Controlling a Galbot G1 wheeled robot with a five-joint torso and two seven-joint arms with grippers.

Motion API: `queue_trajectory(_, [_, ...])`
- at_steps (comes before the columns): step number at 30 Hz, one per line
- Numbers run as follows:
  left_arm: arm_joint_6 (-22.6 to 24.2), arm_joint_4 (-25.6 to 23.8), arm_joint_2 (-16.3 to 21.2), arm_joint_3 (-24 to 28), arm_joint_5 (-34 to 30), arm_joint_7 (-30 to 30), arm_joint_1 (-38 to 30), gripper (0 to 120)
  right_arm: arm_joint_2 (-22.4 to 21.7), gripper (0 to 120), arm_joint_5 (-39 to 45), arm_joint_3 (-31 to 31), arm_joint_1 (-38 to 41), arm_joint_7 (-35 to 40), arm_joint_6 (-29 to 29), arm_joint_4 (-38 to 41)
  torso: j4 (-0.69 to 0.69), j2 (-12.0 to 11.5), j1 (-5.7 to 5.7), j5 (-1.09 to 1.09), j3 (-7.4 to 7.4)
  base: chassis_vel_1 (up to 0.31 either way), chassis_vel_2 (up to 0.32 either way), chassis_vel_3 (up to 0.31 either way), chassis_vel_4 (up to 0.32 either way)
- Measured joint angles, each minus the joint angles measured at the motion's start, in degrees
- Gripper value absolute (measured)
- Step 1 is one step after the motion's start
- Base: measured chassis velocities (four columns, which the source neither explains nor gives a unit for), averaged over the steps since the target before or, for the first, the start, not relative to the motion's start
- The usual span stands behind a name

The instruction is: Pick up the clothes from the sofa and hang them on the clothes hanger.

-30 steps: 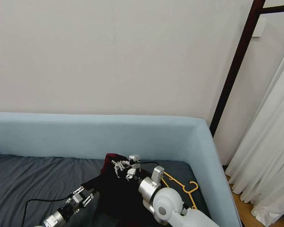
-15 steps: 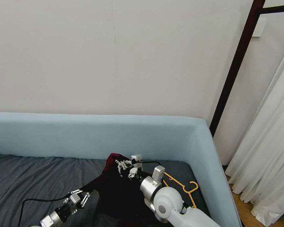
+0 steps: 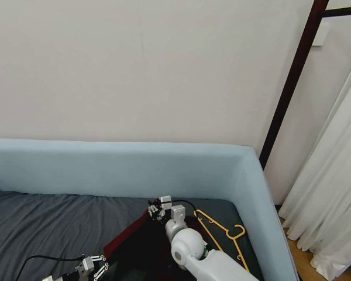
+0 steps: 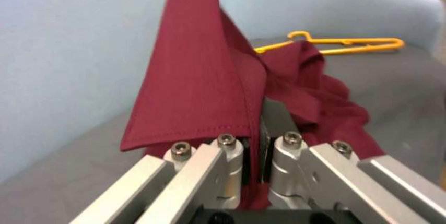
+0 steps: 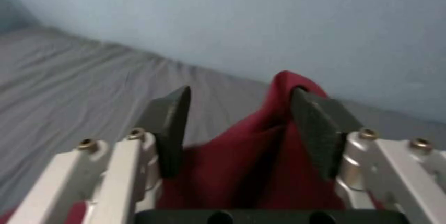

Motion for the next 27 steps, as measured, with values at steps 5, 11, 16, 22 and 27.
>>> queue_trajectory(5, [0.0,2.3,0.1,0.0,0.4,-5.6,-1.1,1,-0.6,77,3.6,-0.4,-1.1,0.4,-4.5,3.4,-0.01,0.0,0.0,0.0,0.0,0.0,0.0,0.0,0.0])
queue_trajectory(11, [0.3,7.4,0.1,0.4,0.9,-11.2,-2.7,1,-2.5,97,15.8,3.5,-3.1,-1.6,-8.4,9.0,0.0,0.0,0.0,0.0,0.0,0.0,0.0,0.0,0.0])
queue_trajectory(16, [0.5,9.9,0.2,0.1,1.6,-11.1,-3.6,1,-3.4,100,21.6,7.2,-3.7,-0.5,-11.5,10.1,-0.01,0.0,0.0,0.0,0.0,0.0,0.0,0.0,0.0])
queue_trajectory(22, [0.5,11.1,1.7,-0.8,2.6,-9.5,-3.8,1,-3.5,100,19.1,8.2,-3.0,2.5,-6.6,6.9,0.0,0.0,0.0,0.0,0.0,0.0,0.0,0.0,0.0])
queue_trajectory(27, [0.4,9.5,3.0,-1.6,0.2,-9.0,-3.0,1,-3.4,100,10.4,8.1,-2.6,-4.5,2.8,2.5,0.01,0.0,0.0,0.01,0.0,0.0,0.0,0.0,0.0])
